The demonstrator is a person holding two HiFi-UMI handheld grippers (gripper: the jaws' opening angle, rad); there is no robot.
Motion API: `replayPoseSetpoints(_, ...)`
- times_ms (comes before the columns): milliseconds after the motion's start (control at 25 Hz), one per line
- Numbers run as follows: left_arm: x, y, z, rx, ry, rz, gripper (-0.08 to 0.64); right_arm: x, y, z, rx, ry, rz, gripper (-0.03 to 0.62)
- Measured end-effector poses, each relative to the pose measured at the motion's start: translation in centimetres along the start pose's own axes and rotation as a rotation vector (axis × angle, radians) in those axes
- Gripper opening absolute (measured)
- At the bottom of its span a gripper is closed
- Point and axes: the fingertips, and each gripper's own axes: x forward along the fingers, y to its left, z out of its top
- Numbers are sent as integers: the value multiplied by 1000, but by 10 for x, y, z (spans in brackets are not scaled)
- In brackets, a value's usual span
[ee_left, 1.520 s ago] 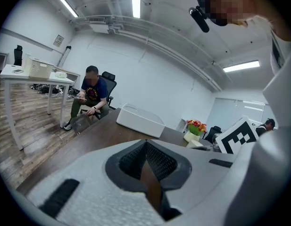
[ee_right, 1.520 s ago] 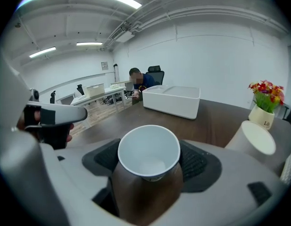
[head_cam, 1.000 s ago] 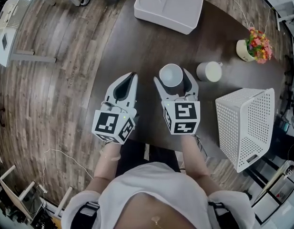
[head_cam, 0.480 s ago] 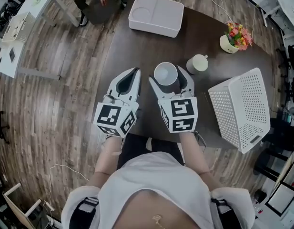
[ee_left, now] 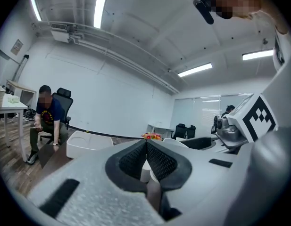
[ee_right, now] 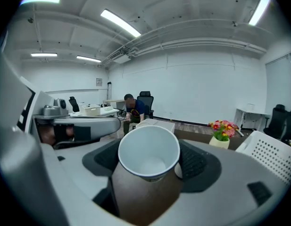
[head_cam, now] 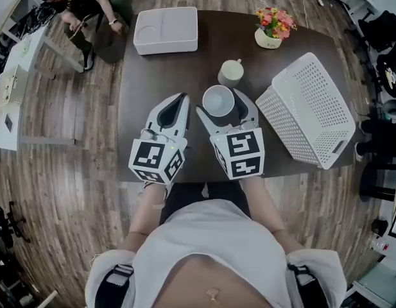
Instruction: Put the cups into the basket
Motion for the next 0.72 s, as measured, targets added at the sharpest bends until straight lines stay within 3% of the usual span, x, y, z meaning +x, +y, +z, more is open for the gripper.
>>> replayPoseSetpoints(320, 48, -72, -5, 15, 28, -215, 9, -53, -66, -17, 63, 7, -192, 385)
replayPoseSetpoints(720, 105, -196, -18, 22, 60, -469, 9, -148, -158, -48, 152, 12, -425, 385)
